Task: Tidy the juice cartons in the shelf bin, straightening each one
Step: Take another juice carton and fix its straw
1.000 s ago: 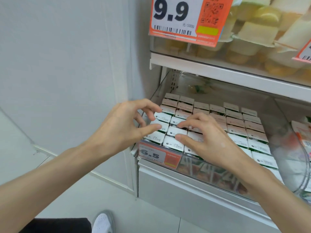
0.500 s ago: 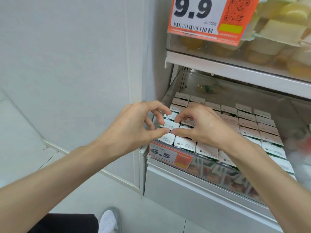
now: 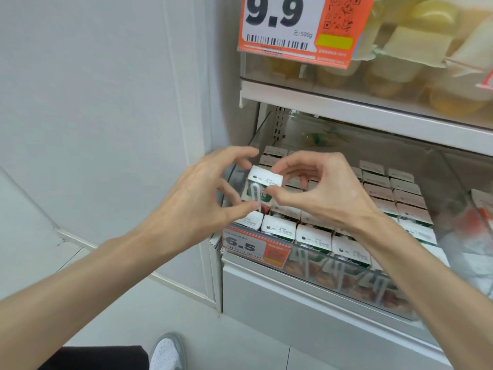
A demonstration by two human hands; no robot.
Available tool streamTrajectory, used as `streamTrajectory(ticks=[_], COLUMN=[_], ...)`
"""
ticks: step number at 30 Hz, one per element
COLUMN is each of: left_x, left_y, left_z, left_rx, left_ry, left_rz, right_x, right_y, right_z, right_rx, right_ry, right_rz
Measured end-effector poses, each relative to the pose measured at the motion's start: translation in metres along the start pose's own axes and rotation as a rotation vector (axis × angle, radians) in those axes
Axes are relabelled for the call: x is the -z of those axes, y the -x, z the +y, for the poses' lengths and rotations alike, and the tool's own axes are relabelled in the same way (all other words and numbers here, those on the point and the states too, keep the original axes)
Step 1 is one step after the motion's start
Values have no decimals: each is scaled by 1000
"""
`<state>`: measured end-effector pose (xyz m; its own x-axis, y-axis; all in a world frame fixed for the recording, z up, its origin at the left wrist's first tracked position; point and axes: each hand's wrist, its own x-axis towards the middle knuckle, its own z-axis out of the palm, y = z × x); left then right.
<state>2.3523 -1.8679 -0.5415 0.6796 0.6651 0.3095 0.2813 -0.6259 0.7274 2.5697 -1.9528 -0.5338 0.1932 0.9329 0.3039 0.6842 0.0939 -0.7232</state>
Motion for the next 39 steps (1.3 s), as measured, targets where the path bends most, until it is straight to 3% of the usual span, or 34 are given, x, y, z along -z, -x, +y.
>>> streamTrajectory(ticks=[7,11,16,22,34,39], left_x=[-9,-19,-36,-47,-58,-59], left_y=[-6,-6,-8,-12,-13,-13], left_z=[26,37,40,46,44,44], left_rx=[2,-16,117,161,221,256], left_ry=[10,125,432,464,630,686], left_rz=[-92,-165,-255,-347,-417,-416], right_x=[28,34,34,41,34,36], right_y=[45,69,83,90,91,90], right_z=[-15,-15,-3,5,6,1], right_rx=[77,-82,-273,-346,-401,-414], right_ry=[-265,-435,-443,-513,-634,-561], right_rz=[212,259,251,319,276,147])
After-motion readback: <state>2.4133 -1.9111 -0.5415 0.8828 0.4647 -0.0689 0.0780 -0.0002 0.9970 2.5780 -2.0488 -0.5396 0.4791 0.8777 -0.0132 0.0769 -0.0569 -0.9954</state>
